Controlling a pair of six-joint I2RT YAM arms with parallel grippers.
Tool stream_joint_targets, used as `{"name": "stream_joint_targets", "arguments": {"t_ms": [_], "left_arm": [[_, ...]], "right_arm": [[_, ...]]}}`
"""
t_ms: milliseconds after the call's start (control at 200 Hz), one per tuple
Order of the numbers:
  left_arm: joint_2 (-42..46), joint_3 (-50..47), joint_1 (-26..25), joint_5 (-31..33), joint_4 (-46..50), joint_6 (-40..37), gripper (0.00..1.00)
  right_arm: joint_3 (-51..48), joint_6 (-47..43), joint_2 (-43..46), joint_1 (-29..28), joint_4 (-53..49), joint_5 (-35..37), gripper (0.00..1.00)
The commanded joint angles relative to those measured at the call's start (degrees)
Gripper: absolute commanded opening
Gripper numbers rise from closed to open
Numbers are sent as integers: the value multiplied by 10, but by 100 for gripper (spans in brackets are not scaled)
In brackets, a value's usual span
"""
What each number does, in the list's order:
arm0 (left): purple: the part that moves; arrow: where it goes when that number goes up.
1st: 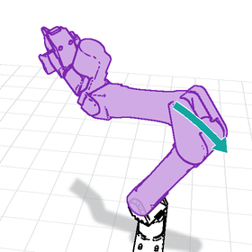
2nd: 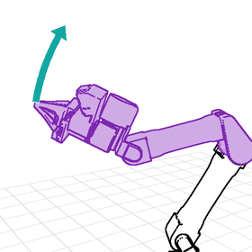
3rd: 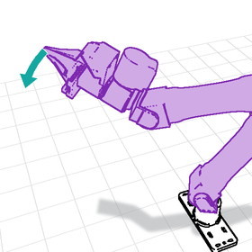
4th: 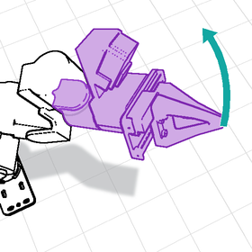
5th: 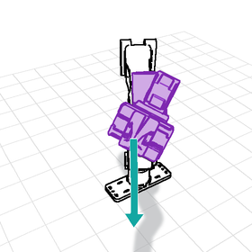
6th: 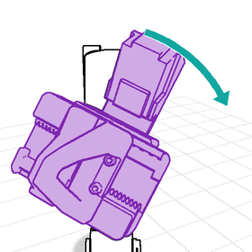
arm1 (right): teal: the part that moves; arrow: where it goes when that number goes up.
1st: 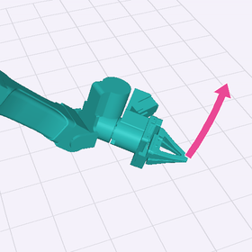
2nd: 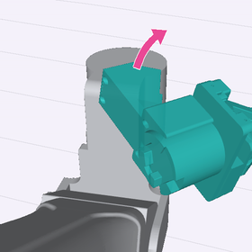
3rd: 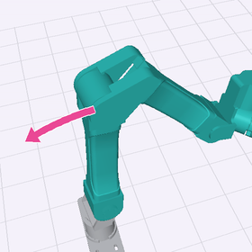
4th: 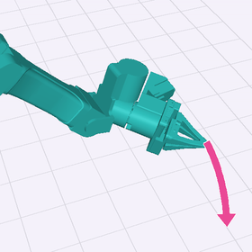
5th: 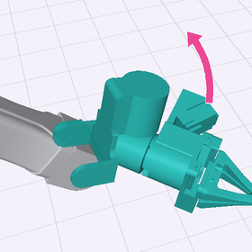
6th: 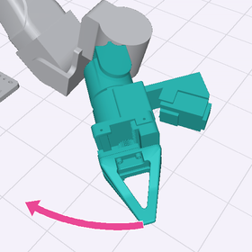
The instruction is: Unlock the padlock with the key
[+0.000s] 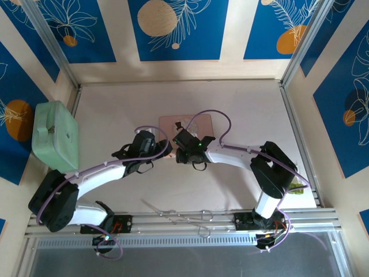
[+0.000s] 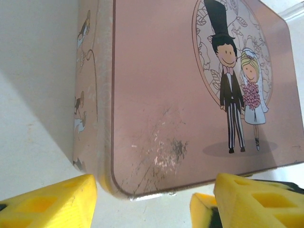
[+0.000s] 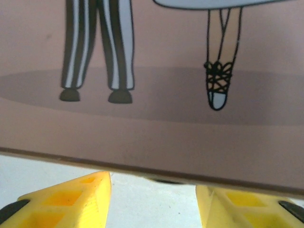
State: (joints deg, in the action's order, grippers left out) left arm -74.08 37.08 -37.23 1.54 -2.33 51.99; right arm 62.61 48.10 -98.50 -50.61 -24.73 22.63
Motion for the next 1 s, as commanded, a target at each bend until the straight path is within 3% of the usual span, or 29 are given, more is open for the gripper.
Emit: {"name": "stream_joint_targets", "arguments": {"t_ms": [0,240,490,995], "left_arm": [[45,-19,3,5,-12,-24,65],[93,-76,-2,-4,-52,-30,61],[77,-119,-12,-54,-177,-42,57],[62,-168,-20,-48,-239,-49,50]], "right_arm": [[11,17,-8,4,-2,4,50],[24,1,-29,4,-5,19,49],[33,-19,-44,5,0,31,47],[45,-16,-60,5,-15,33,37]]}}
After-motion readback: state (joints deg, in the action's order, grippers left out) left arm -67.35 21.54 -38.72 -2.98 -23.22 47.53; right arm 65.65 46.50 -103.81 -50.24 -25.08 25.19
